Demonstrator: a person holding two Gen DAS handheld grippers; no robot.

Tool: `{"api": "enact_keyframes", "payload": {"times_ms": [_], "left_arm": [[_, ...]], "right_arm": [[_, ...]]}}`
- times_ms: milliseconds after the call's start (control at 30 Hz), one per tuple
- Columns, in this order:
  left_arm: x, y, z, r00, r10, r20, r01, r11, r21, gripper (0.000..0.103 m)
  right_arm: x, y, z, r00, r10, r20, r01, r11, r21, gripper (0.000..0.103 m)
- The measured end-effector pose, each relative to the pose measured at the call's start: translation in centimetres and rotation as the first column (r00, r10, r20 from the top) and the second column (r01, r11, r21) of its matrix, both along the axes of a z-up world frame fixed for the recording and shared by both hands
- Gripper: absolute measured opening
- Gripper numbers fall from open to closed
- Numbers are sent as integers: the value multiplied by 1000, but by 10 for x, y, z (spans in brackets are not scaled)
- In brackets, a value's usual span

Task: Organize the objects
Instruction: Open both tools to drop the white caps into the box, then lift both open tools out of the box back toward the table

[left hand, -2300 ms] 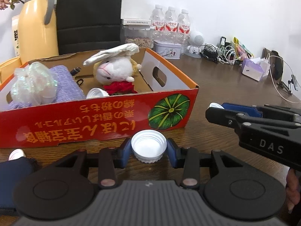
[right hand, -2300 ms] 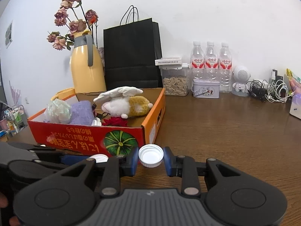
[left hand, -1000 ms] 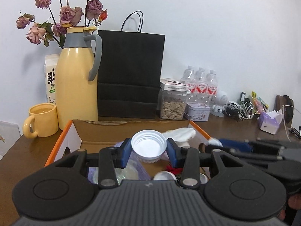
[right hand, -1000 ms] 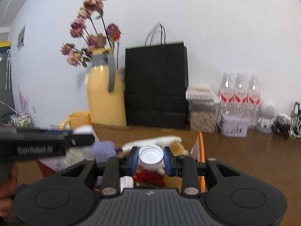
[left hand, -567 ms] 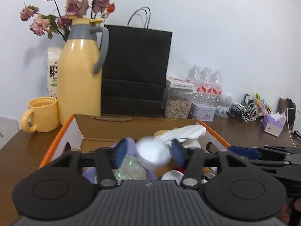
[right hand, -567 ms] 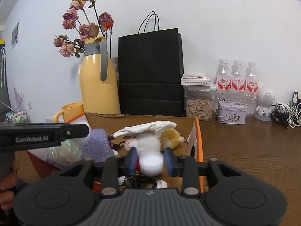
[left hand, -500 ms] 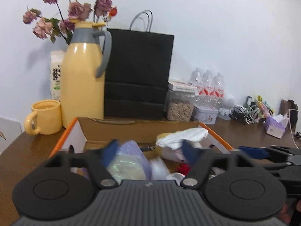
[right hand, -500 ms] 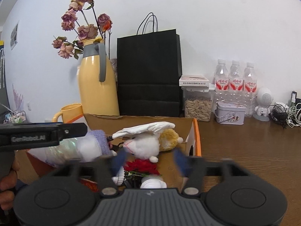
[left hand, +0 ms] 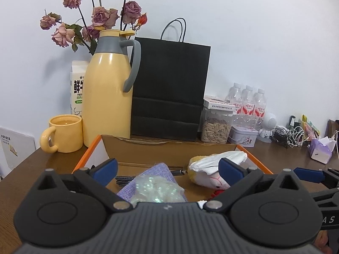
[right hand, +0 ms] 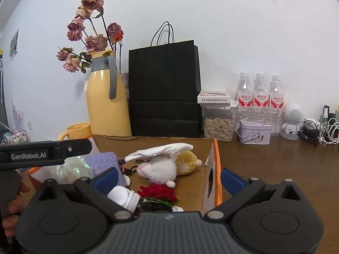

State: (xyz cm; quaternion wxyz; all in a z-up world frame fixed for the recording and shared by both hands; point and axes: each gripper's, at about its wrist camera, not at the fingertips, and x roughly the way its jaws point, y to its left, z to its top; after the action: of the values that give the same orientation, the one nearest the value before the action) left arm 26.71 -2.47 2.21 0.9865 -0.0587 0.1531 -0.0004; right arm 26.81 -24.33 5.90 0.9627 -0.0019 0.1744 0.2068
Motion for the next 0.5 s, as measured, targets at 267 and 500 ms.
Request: {"api": "enact_keyframes", "payload": {"times_ms": [267, 500], "left_arm": [[-16, 4, 10, 1000, 7, 6, -7, 1000, -20, 103], [-37, 15, 15, 999, 27, -20, -27, 999, -32, 103]], "right_arm": [[-12, 0, 7, 999, 6, 32, -6, 1000, 5, 103], [-30, 1, 10, 1000, 9, 27, -9, 1000, 23, 103]]}}
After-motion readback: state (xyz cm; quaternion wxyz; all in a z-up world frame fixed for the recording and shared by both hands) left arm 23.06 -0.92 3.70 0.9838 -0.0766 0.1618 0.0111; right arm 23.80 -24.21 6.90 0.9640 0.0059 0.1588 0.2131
